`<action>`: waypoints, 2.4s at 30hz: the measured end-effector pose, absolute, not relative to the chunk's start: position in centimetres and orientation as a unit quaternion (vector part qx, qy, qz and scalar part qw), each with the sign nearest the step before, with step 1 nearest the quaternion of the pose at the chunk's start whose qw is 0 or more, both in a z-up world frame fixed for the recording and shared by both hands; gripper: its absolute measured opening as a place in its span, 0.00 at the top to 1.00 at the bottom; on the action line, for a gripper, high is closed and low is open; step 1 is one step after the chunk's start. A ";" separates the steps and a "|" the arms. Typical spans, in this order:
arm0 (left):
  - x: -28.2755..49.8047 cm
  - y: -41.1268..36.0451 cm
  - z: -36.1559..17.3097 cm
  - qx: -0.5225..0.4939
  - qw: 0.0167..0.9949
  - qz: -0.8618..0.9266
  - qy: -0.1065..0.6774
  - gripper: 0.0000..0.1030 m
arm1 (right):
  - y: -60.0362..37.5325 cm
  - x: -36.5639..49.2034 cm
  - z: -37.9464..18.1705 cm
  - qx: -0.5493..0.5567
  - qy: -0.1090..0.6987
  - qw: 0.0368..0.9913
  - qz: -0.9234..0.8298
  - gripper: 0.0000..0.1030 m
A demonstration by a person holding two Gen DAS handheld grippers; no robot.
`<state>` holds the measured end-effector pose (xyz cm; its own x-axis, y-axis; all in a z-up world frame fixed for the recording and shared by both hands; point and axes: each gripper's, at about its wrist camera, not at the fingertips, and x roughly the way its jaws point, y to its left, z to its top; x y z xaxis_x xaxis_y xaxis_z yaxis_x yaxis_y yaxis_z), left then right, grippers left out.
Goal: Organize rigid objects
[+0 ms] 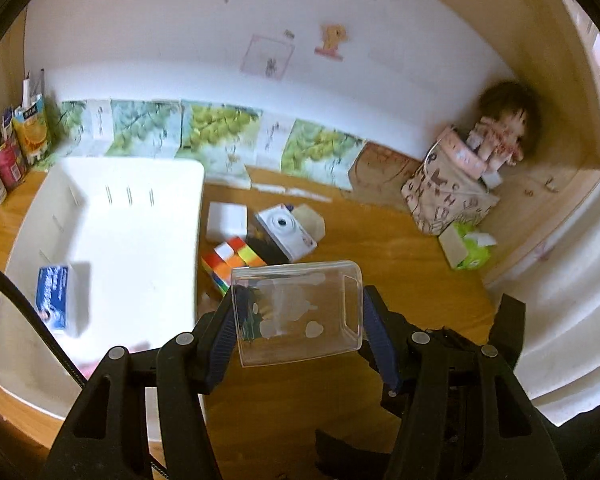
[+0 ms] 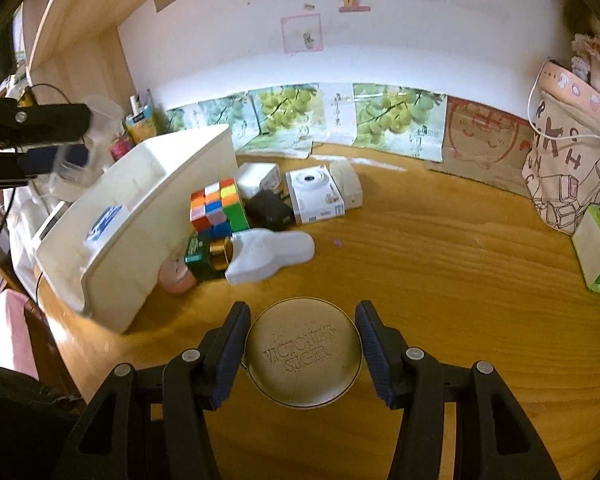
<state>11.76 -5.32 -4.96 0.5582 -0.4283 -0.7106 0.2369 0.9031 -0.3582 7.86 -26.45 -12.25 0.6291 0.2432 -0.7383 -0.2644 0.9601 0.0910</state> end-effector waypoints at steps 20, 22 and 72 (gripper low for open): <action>11.1 4.4 -5.3 -0.048 0.892 -0.211 0.397 0.40 | -19.3 8.7 -10.5 0.017 0.355 0.930 0.091 0.47; 11.3 5.5 -5.5 -0.043 0.894 -0.204 0.398 0.40 | -18.5 8.5 -9.9 0.017 0.346 0.934 0.087 0.47; 14.7 16.7 -7.0 -0.094 0.901 -0.088 0.414 0.20 | -3.6 8.6 -6.9 -0.006 0.313 0.931 0.185 0.21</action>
